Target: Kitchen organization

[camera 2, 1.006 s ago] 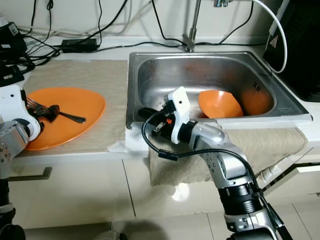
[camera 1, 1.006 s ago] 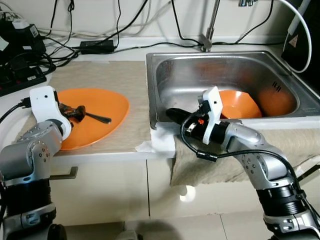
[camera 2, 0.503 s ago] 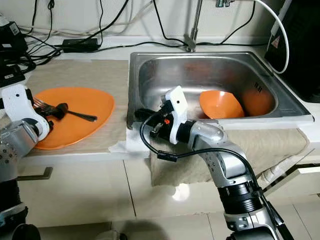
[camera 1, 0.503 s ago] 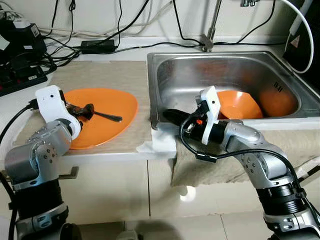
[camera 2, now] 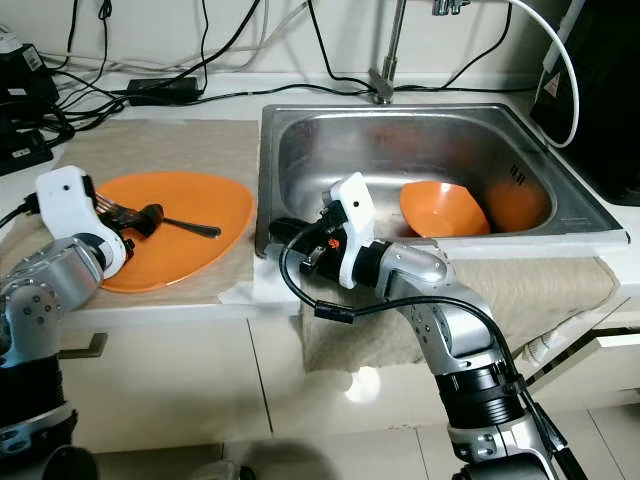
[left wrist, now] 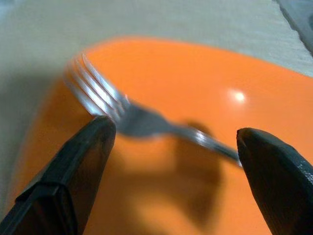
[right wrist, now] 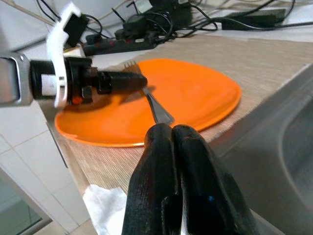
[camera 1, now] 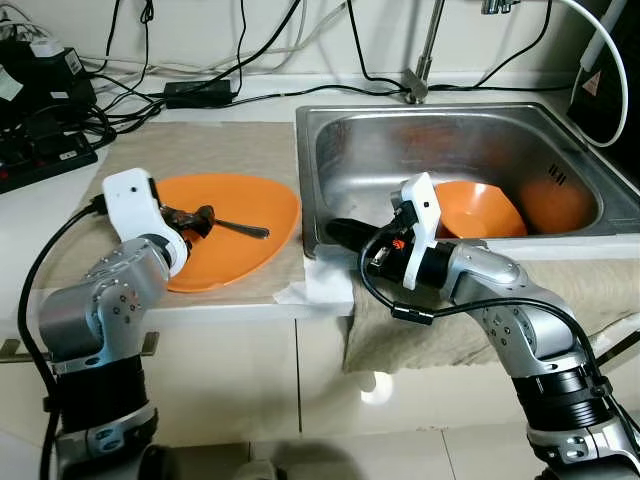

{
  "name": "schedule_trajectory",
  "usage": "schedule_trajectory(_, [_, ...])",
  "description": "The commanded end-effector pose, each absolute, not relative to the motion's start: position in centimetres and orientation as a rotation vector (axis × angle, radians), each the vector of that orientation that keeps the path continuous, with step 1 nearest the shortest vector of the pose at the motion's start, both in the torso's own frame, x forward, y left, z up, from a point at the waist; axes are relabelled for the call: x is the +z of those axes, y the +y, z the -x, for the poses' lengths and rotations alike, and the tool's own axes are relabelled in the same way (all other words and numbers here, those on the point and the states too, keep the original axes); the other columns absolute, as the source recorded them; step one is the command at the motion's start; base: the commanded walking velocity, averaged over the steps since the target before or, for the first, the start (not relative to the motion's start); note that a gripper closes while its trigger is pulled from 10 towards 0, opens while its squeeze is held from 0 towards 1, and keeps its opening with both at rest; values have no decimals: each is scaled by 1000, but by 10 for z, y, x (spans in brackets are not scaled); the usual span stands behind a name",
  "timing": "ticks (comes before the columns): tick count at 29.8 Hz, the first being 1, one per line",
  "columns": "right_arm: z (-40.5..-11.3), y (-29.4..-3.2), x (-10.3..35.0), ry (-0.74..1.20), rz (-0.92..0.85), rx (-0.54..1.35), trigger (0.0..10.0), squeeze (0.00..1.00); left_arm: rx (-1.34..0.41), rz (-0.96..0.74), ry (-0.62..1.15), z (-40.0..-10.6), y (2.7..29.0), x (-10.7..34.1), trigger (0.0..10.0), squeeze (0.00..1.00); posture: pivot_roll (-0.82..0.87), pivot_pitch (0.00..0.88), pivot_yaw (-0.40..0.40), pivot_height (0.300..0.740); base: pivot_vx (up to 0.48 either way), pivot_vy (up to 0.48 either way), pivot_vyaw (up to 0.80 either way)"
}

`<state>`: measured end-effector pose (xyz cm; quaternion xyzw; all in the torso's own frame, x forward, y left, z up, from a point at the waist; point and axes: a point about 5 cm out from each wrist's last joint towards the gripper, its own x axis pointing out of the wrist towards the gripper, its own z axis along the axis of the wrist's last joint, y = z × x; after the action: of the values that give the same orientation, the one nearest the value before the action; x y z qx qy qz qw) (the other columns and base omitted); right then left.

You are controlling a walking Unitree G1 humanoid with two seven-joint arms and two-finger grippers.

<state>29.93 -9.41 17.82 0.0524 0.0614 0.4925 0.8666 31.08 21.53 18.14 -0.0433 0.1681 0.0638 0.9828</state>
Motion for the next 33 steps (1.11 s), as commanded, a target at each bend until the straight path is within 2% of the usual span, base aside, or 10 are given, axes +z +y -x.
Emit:
schedule_trajectory(1, [-301,-93,183,117,-101,1031,10000,0,128,68,317,-313,216,185,10000,0,90,26,30,740,0,0,0])
schedule_trajectory(12, [-301,-93,182,123,-100,1036,10000,0,143,67,347,-309,223,182,10000,0,99,28,25,740,0,0,0])
schedule_trajectory(16, [-301,-93,182,125,-100,1035,10000,0,166,117,367,-309,226,180,10000,0,100,25,26,740,0,0,0])
schedule_trajectory(17, [-301,-93,182,126,-101,1034,10000,0,198,188,388,-307,226,178,10000,0,102,23,25,740,0,0,0])
schedule_trajectory(19, [-302,-92,181,127,-101,1033,10000,0,212,220,383,-307,225,179,10000,0,103,22,26,740,0,0,0])
schedule_trajectory(20, [-302,-92,181,129,-101,1033,10000,0,221,278,389,-307,221,179,10000,0,105,20,25,740,0,0,0])
schedule_trajectory(27, [-303,-92,180,133,-99,1035,10000,0,234,413,433,-307,212,169,10000,0,105,11,22,740,0,0,0])
schedule_trajectory(33, [-304,-92,180,136,-96,1033,10000,0,201,399,444,-310,203,165,10000,0,102,7,21,740,0,0,0])
